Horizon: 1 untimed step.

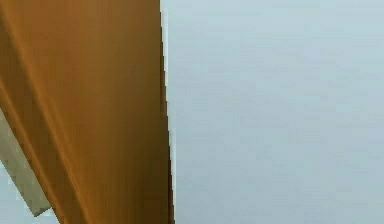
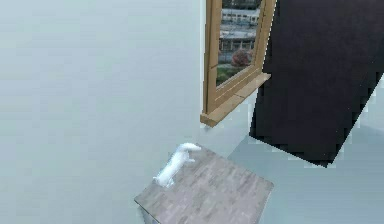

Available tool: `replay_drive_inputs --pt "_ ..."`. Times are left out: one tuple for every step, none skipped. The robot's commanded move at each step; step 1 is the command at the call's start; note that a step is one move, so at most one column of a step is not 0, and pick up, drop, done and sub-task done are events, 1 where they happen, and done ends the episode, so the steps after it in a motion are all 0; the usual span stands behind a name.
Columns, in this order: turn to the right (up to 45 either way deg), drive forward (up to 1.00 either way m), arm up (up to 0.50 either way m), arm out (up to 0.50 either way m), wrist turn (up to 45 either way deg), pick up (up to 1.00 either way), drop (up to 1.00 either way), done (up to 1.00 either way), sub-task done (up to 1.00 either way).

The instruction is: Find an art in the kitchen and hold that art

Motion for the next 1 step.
replay_drive_inputs --pt "0.0 0.0 0.5 0.0 0.0 0.0 0.0 0.0 0.0"
